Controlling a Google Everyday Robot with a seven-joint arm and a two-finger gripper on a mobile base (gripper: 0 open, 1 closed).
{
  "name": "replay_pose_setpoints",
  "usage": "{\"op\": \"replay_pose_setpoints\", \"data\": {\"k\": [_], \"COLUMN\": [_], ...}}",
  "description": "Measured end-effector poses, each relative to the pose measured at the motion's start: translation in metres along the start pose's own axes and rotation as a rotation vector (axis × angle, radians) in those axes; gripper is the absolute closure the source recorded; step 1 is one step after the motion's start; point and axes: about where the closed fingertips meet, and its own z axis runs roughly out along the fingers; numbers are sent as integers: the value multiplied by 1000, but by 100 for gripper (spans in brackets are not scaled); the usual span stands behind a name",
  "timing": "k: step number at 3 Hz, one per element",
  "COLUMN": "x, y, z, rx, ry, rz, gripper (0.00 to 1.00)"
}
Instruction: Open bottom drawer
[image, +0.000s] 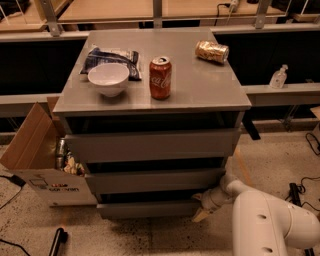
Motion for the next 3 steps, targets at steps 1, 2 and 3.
{"op": "replay_pose_setpoints", "data": {"k": [1,2,3], "x": [-5,-11,-23], "y": [12,40,75], "z": [0,-1,-4], "rx": [-5,-44,-100], "ry": [0,-21,-49], "rz": [-6,-4,-14], "gripper": [36,38,39]}}
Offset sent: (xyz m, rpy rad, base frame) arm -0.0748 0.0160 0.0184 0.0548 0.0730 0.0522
